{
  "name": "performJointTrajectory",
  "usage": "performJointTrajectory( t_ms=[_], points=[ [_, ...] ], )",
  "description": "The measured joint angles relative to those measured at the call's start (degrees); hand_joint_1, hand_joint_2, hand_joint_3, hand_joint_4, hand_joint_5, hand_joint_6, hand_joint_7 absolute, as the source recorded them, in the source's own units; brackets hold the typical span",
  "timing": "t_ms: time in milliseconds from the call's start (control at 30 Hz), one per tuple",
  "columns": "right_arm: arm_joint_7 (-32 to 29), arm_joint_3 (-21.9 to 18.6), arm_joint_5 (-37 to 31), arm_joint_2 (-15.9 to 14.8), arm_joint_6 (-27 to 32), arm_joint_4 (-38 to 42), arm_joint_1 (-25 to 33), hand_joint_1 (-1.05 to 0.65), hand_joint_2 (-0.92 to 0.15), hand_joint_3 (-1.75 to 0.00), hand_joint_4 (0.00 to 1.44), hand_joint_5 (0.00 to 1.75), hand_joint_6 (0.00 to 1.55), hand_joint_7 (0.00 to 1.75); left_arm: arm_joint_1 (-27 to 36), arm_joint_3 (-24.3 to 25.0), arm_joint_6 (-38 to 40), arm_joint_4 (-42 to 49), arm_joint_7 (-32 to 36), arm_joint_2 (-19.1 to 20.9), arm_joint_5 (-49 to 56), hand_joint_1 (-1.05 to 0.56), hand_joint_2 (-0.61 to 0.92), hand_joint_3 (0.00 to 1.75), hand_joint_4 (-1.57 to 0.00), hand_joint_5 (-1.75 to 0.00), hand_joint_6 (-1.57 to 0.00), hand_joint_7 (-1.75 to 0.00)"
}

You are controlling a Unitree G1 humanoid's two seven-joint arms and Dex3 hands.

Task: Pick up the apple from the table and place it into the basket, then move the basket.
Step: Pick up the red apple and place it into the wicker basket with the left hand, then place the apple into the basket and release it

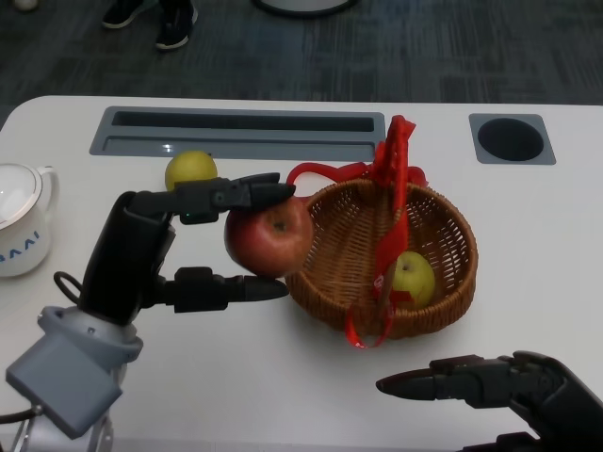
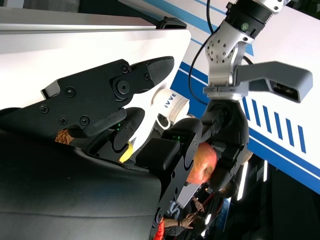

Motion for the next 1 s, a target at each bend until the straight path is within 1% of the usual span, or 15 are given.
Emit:
performJointTrajectory(
  t_ms=[100, 233, 533, 800, 1000],
  points=[
    [0.0, 0.0, -0.1, 0.2, -0.3, 0.0, 0.0, -0.37, -0.83, 0.0, 0.85, 0.0, 0.79, 0.0, -3.2, -0.3, 0.8, 1.4, 0.0, -0.9, 1.1, -0.14, 0.76, 0.0, -1.32, -0.05, -1.2, -0.01],
    [-0.1, 0.0, -0.2, 0.3, -0.8, 0.1, 0.0, -0.36, -0.83, 0.0, 0.86, 0.0, 0.8, 0.0, -7.2, -1.2, 1.1, 5.8, 0.0, -1.9, 2.2, -0.1, 0.76, 0.0, -1.3, -0.03, -1.18, 0.0],
    [-0.5, 0.0, -0.7, 0.4, -1.0, 0.1, 0.4, -0.36, -0.83, 0.0, 0.86, 0.0, 0.79, 0.0, -16.5, -2.8, -1.4, 22.3, 0.1, -4.4, 5.5, -0.14, 0.77, 0.0, -1.28, -0.01, -1.18, 0.0],
    [-1.2, 0.0, -0.7, 0.8, -1.0, -0.1, 1.3, -0.36, -0.83, 0.0, 0.86, 0.0, 0.8, 0.0, -21.2, -3.7, -3.5, 32.2, 0.8, -5.4, 8.7, -0.16, 0.78, 0.0, -1.27, 0.0, -1.16, 0.0],
    [-1.6, -0.1, -0.8, 0.9, -1.0, -0.1, 1.5, -0.37, -0.83, 0.0, 0.86, 0.0, 0.79, 0.0, -22.7, -3.7, -5.3, 38.0, 2.1, -6.9, 9.7, -0.16, 0.78, 0.0, -1.27, -0.01, -1.15, 0.0]
  ],
)
